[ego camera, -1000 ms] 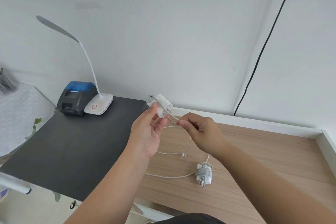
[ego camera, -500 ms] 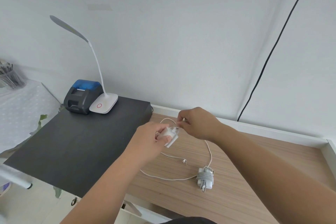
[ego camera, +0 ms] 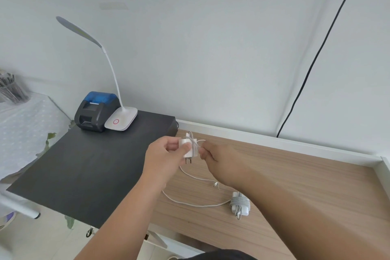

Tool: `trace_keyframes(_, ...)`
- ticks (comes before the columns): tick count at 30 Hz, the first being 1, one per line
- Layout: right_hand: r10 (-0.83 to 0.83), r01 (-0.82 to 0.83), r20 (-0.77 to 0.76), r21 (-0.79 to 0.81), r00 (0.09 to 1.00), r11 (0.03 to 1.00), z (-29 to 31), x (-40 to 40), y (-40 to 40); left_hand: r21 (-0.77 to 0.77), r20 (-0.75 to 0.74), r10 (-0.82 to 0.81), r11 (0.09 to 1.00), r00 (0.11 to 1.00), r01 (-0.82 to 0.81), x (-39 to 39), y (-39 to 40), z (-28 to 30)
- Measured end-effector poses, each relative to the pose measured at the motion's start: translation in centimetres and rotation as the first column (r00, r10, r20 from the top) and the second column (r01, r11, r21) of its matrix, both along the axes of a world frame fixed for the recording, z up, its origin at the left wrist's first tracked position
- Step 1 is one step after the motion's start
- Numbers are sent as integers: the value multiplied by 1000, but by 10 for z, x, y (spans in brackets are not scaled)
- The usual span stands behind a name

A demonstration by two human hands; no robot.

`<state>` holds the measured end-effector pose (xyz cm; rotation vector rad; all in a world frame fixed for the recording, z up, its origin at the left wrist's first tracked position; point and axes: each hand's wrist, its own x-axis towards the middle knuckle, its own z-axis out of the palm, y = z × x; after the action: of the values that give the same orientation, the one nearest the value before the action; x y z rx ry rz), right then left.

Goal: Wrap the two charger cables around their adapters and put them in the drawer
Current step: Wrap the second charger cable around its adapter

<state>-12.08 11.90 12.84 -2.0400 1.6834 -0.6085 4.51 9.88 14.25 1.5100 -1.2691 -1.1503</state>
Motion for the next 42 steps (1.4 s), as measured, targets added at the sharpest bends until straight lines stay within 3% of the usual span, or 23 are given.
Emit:
trace_keyframes(2, -27, 28, 48, -7, 998, 1000, -4, 3, 4, 100, -204, 50, 995, 978, -30, -3, -1, 0)
trace_keyframes(5, -33, 37, 165, -22, 986, 999, -5, 7, 9, 190, -346, 126, 980, 930, -63, -7, -3, -3)
trace_keyframes(7, -23, 28, 153, -35, 988, 999, -5, 9, 13, 225, -443, 179, 971, 879, -84, -9, -3, -1)
trace_keyframes(14, -1, -2, 250, 14, 968, 1000, -10, 6, 17, 300, -628, 246, 952, 738, -62, -9, -2, 8)
trace_keyframes(25, 113, -95, 282, -76, 953, 993, -24, 11, 17, 236, -564, 282, 956, 776, -175, -3, -2, 4)
trace_keyframes(34, 93, -94, 267, -10, 959, 996, -38, 0, 4, 236, -654, 184, 971, 734, -32, 1, 9, 14)
trace_keyframes(38, 121, -117, 120, -42, 985, 992, -27, -14, -15, 201, -574, -14, 967, 819, 158, 6, 17, 9)
trace_keyframes(42, 258, -269, -164, -52, 952, 962, -11, -21, -32, 155, -275, -213, 953, 938, 262, 18, 20, 9)
